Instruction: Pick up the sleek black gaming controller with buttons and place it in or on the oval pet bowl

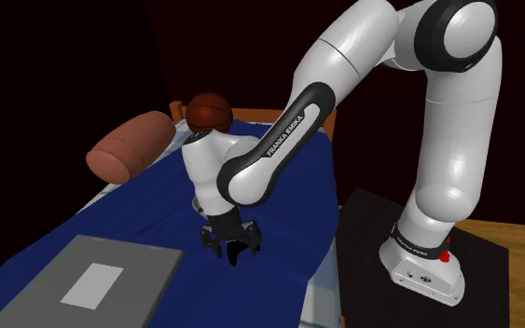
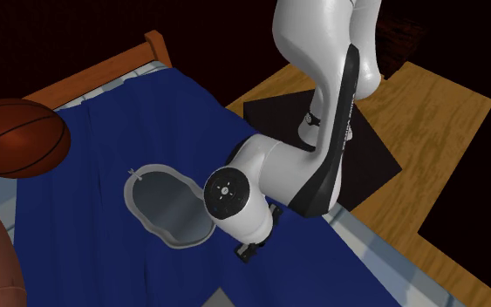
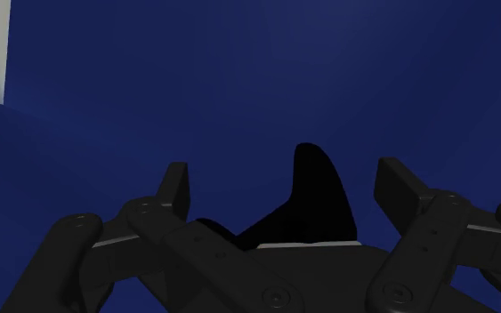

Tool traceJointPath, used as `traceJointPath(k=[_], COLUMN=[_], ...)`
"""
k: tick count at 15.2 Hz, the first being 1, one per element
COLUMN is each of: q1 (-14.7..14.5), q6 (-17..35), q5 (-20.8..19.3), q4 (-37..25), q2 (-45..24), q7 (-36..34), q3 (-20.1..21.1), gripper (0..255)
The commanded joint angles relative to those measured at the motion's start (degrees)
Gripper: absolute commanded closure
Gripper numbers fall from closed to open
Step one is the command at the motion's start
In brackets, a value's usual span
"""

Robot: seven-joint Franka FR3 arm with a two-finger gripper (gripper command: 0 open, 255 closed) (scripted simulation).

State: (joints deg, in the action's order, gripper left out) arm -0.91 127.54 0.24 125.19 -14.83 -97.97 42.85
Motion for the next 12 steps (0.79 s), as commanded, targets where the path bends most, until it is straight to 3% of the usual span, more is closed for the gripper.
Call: traceJointPath(k=[1, 6, 7, 12], q1=[-0.04, -0.04, -0.04, -0.1], q6=[0.25, 0.24, 0.24, 0.25], q5=[-0.13, -0.13, -0.13, -0.2], q4=[0.11, 0.1, 0.1, 0.03], q2=[-0.15, -0.15, -0.15, -0.25], q7=[-0.05, -0.05, -0.05, -0.13], q3=[-0.07, -0.07, -0.07, -0.08], gripper=[0, 0, 255, 255])
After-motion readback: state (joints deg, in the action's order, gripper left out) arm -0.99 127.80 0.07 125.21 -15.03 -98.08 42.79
